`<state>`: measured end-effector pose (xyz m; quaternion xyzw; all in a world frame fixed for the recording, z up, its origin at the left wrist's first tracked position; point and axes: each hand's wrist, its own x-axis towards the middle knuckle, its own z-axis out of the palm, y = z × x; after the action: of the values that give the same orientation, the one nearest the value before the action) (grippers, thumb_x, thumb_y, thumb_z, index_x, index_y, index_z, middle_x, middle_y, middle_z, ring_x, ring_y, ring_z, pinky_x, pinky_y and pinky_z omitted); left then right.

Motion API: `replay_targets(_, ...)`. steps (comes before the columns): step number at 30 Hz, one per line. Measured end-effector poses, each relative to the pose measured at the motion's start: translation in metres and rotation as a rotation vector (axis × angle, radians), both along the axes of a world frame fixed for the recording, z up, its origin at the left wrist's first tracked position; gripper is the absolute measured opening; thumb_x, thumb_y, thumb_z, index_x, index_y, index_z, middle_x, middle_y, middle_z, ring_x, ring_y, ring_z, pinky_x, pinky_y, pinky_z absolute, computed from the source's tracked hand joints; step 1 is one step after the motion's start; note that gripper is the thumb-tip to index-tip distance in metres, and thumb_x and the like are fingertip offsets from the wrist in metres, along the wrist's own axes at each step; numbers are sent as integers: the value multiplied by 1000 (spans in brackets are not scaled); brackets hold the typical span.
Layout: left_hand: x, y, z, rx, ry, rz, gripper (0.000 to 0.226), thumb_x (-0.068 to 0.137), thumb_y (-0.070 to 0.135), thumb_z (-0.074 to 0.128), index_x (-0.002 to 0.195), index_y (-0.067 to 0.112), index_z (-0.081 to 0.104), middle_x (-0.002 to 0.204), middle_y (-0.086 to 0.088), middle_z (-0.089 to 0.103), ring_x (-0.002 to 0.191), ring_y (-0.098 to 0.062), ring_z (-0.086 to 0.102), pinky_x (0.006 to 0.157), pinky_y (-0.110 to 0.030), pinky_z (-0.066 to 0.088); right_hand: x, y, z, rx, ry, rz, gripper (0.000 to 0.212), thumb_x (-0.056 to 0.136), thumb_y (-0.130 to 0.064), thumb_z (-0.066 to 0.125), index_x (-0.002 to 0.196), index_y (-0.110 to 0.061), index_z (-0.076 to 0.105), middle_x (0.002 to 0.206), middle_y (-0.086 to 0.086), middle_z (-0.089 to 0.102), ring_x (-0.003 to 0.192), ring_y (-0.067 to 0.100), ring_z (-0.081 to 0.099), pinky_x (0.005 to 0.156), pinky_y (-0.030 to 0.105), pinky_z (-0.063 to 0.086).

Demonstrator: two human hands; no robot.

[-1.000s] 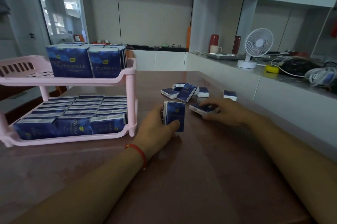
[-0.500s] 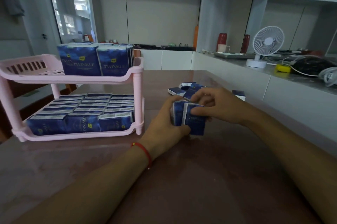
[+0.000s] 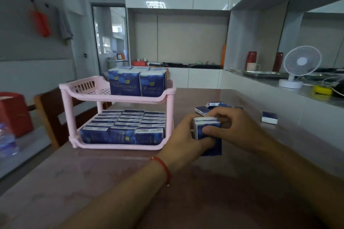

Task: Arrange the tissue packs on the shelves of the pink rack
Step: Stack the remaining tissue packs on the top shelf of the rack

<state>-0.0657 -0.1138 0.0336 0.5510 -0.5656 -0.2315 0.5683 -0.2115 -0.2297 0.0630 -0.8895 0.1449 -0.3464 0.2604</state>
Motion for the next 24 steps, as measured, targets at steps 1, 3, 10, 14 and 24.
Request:
replay_targets(1,4,7,6,21,-31,8,46,77,12,78,115,24,56,105,2,70,93,-7,69,84,-29,59,2,6,3,10,-8,17,37,74,-42,76,102,-19,69,93,-6,75,86,7,72,75,23,59)
replay_targets(3,15,27,19,75,-108,24,48,72,24,81,114,26,57,105,2,71,96,-12,70,87,-40,60,10,21,6,53,-18,72,38,71,-43,76,100,-21,68,94,-8,75,87,9,73,77,24,60)
replay_targets(10,75,118,66,96,-151,112,49,78,10,82,118,24,59,116,-1,71,107,-17,68,89,-44,59,47,78,11,164,-121,232,44,95,-61,35,123,-33,54,103,-7,68,78,18,67,58,32,53)
replay_targets(14,124,143,98,4,-173,279,46,78,10,81,117,24,61,113,0,72,104,-16,69,88,-41,59,75,83,13,119,-267,139,34,101,-47,29,117,-34,55,100,-6,64,77,22,65,66,41,53)
replay_targets(24,186,121,135,30,-173,330,50,81,-4,73,124,11,53,111,-9,73,104,-24,70,88,-41,59,89,64,-29,-210,-295,-205,26,102,-37,27,114,-27,48,112,2,54,96,9,56,78,14,47)
